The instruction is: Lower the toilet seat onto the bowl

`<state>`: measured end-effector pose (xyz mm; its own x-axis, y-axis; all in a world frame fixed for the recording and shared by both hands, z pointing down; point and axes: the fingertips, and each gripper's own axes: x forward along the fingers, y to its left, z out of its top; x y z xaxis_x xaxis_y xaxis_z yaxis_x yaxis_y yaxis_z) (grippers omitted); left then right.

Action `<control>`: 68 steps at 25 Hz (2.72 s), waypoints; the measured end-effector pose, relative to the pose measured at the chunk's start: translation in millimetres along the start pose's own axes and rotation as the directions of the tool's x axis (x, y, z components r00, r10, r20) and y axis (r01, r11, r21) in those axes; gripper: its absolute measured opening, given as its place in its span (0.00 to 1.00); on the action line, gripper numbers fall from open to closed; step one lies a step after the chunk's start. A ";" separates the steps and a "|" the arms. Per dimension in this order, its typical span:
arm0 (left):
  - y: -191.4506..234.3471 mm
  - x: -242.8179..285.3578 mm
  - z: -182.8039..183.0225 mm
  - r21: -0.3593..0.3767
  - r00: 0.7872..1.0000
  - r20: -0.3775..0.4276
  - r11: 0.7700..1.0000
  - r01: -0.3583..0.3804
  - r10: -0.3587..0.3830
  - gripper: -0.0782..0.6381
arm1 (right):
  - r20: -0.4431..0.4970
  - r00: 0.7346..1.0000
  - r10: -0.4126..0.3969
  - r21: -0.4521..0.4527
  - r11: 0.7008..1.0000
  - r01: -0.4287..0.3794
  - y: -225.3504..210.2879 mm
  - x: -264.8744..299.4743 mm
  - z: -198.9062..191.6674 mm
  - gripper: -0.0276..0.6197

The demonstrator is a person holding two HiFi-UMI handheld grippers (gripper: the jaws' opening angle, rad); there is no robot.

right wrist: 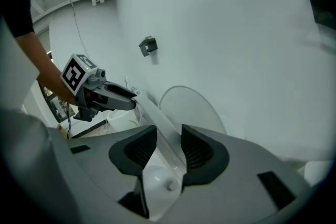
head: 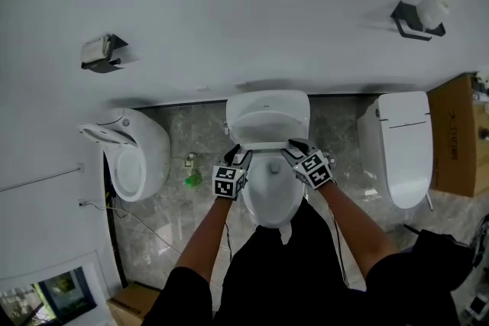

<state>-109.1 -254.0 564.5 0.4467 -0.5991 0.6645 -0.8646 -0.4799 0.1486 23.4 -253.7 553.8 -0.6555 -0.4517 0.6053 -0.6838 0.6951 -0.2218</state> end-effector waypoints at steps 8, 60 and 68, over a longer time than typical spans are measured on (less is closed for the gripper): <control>-20.5 -25.3 -26.6 0.096 0.999 -0.028 0.995 0.027 -0.024 0.34 | -0.034 0.999 -0.016 -0.020 1.000 0.015 31.6 -19.9 -23.6 0.29; -123.0 -113.4 -274.5 0.190 0.999 -0.032 0.981 -0.032 0.039 0.34 | -0.045 0.981 -0.189 -0.314 0.935 0.166 190.2 -62.7 -245.0 0.30; -130.1 -110.7 -303.8 0.200 0.995 -0.083 0.979 -0.041 0.059 0.34 | -0.111 0.983 -0.147 -0.340 0.935 0.102 197.3 -59.2 -271.7 0.33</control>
<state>-116.0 69.5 694.1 0.3748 -0.5709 0.7305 -0.8189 -0.5732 -0.0279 14.4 62.2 682.0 -0.5082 -0.4845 0.7121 -0.5969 0.7941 0.1143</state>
